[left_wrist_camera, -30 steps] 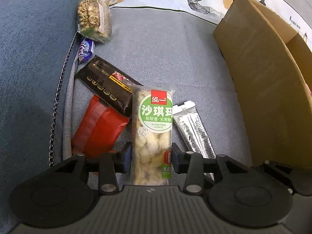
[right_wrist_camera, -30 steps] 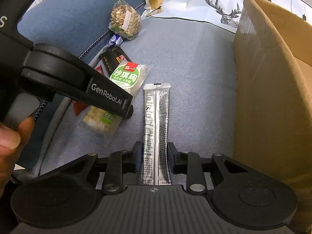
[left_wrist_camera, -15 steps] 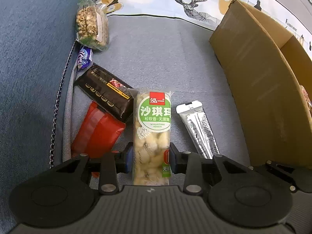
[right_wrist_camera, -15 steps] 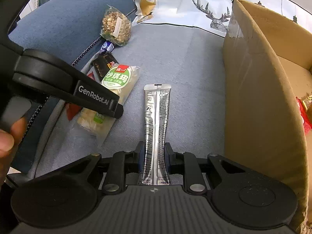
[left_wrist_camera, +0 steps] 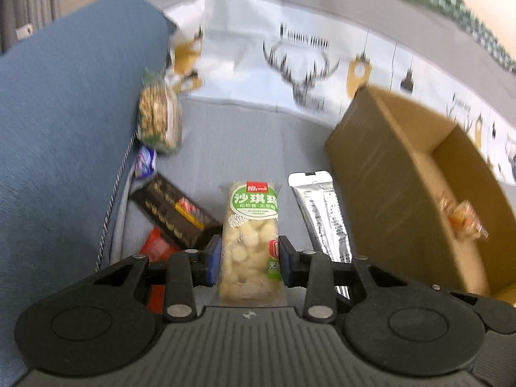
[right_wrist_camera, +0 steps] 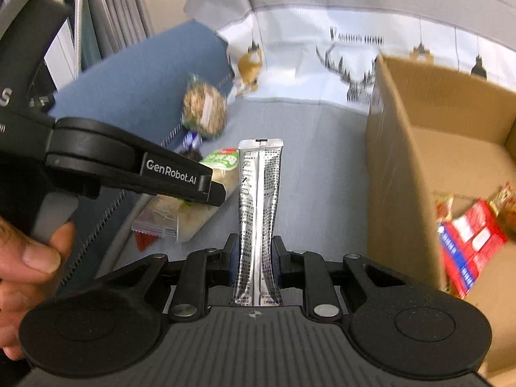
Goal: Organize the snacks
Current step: 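Lift the sachima bar and silver pack with both tools over the box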
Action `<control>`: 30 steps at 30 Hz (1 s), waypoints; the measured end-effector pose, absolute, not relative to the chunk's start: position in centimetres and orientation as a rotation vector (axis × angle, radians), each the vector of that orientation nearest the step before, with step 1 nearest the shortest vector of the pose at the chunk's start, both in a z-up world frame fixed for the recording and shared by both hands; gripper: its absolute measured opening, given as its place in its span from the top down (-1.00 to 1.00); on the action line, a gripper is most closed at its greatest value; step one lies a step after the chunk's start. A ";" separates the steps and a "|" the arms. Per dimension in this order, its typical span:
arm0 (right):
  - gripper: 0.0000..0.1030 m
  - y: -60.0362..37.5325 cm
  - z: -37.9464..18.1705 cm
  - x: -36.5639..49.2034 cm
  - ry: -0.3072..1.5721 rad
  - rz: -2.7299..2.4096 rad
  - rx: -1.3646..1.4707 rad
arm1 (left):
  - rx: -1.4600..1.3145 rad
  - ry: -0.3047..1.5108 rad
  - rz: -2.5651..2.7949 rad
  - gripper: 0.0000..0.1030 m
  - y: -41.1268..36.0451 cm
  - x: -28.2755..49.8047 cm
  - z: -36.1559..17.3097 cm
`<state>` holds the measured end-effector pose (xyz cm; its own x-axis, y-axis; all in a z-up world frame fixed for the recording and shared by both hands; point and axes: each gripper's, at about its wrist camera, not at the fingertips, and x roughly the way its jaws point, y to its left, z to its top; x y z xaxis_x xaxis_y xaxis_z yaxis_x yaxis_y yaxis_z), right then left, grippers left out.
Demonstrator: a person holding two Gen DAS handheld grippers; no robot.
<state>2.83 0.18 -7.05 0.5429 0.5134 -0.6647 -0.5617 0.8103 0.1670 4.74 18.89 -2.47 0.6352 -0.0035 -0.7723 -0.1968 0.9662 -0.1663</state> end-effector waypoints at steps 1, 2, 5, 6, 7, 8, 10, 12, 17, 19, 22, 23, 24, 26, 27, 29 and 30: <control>0.58 0.0 -6.7 2.8 0.746 0.639 -0.068 | -0.243 0.851 0.119 0.24 18.7 4.5 -2.0; 0.58 -0.2 -6.3 2.7 0.721 0.638 -0.068 | -0.242 0.826 0.125 0.24 18.6 4.2 -1.5; 0.58 -0.9 -5.3 2.5 0.666 0.635 -0.066 | -0.233 0.744 0.151 0.23 18.3 3.5 -0.3; 0.58 -1.3 -4.7 2.5 0.649 0.636 -0.063 | -0.230 0.720 0.157 0.23 18.2 3.3 0.2; 0.58 -1.7 -4.2 2.5 0.630 0.636 -0.062 | -0.227 0.700 0.160 0.23 18.1 3.1 0.5; 0.58 -2.1 -3.6 2.5 0.611 0.634 -0.061 | -0.223 0.681 0.163 0.23 18.0 3.0 0.8; 0.58 -3.4 -2.0 2.5 0.567 0.630 -0.043 | -0.209 0.640 0.164 0.23 17.7 2.8 1.5; 0.58 -4.9 -0.1 2.9 0.512 0.625 -0.026 | -0.204 0.608 0.160 0.23 17.4 2.7 2.0; 0.58 -9.7 4.1 4.7 0.392 0.592 -0.007 | -0.199 0.554 0.118 0.23 15.9 3.0 2.7; 0.58 -12.1 4.8 5.8 0.359 0.560 -0.018 | -0.182 0.537 0.090 0.23 14.9 3.4 2.8; 0.58 -15.5 4.4 7.6 0.355 0.482 -0.008 | -0.155 0.509 0.048 0.23 13.2 3.8 2.9; 0.58 -16.4 3.9 8.3 0.363 0.454 0.009 | -0.149 0.503 0.034 0.23 12.6 4.0 2.9; 0.58 -17.6 3.3 8.8 0.383 0.423 0.032 | -0.144 0.495 0.021 0.23 11.9 4.2 2.9; 0.58 -19.4 2.0 9.8 0.446 0.380 0.075 | -0.143 0.480 -0.003 0.23 10.8 4.6 3.0; 0.59 -20.2 1.7 10.2 0.470 0.360 0.100 | -0.145 0.474 -0.013 0.23 10.3 4.7 3.0; 0.59 -21.5 1.6 10.6 0.470 0.345 0.124 | -0.150 0.461 -0.036 0.23 9.3 5.2 3.1; 0.59 -21.9 1.5 10.6 0.461 0.340 0.113 | -0.153 0.453 -0.047 0.23 8.7 5.5 3.1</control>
